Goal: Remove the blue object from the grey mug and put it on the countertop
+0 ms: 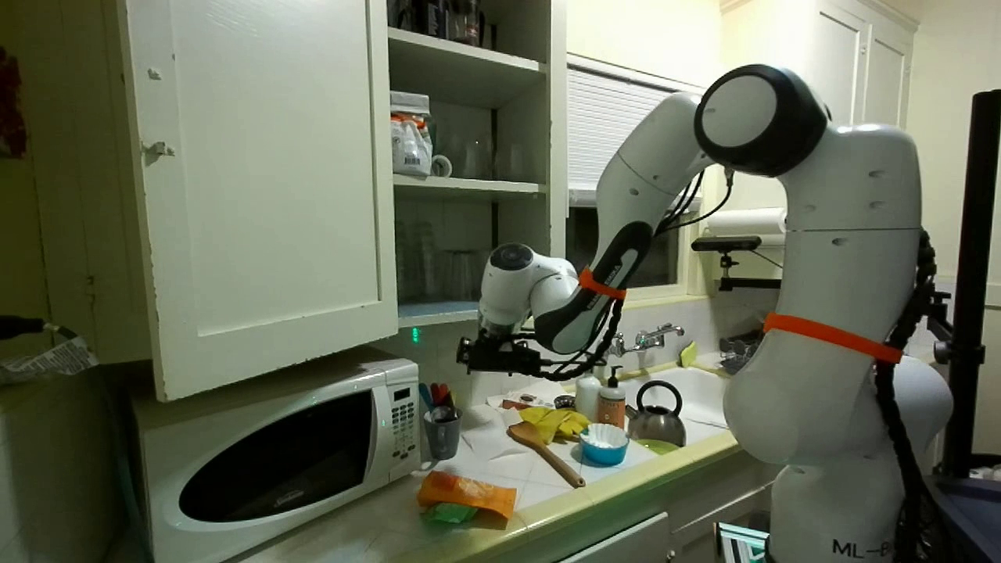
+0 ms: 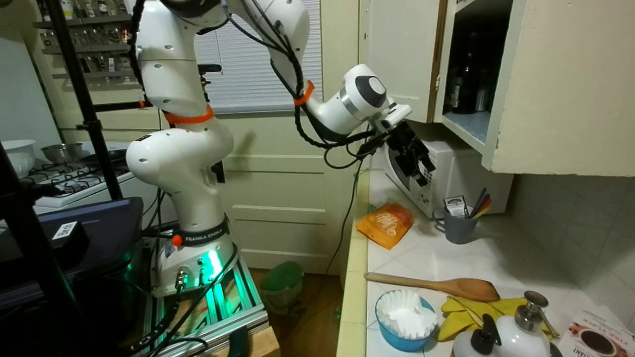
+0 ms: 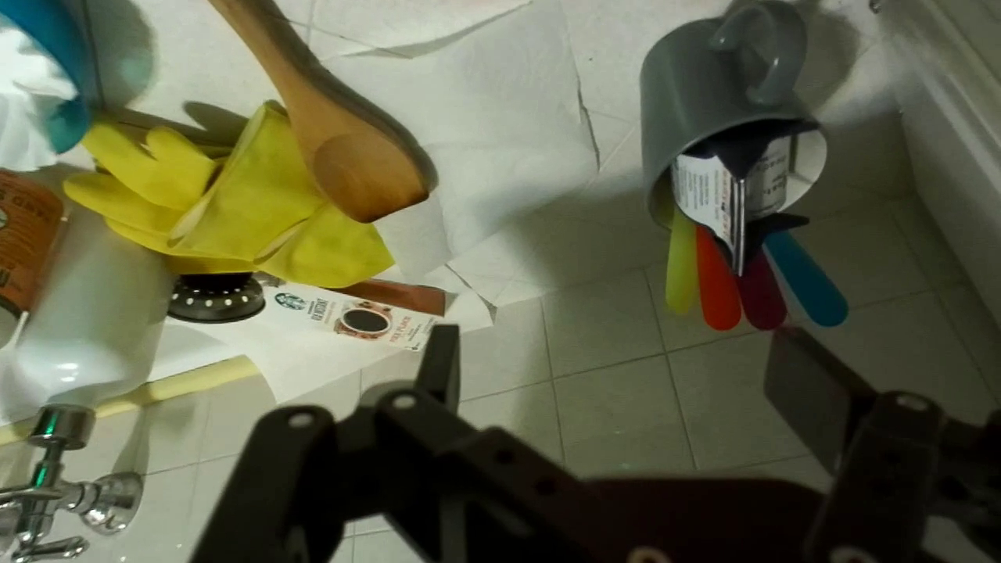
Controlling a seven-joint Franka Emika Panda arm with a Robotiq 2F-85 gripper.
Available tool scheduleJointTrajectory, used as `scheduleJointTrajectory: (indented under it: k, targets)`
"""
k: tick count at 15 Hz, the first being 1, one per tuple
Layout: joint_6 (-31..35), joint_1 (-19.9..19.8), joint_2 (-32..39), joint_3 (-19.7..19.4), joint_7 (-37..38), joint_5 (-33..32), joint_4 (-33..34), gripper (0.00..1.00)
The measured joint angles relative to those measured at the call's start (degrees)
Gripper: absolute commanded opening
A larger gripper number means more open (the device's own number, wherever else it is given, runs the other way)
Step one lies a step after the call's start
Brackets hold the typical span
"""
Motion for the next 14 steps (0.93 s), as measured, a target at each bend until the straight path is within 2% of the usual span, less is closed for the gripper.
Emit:
scheduleJointTrajectory:
  k: [3,6,8,9,10,11,14]
  targets:
    - [-3.19,0.99,8.92,0.14,7.52,-11.34,6.80,1.00]
    - [-7.43,3.38,17.09,-0.16,12.76,-19.32,11.59,1.00]
    - [-9.36,4.90,21.76,-0.54,14.87,-22.01,14.25,1.00]
    - [-9.19,7.53,23.31,-3.10,15.54,-22.19,15.62,1.00]
    - [-8.53,11.66,24.28,-7.45,16.17,-22.16,17.04,1.00]
    - [-8.48,13.77,25.25,-9.30,17.09,-22.45,18.41,1.00]
    - [-8.50,14.85,26.86,-9.15,18.91,-23.34,21.26,1.00]
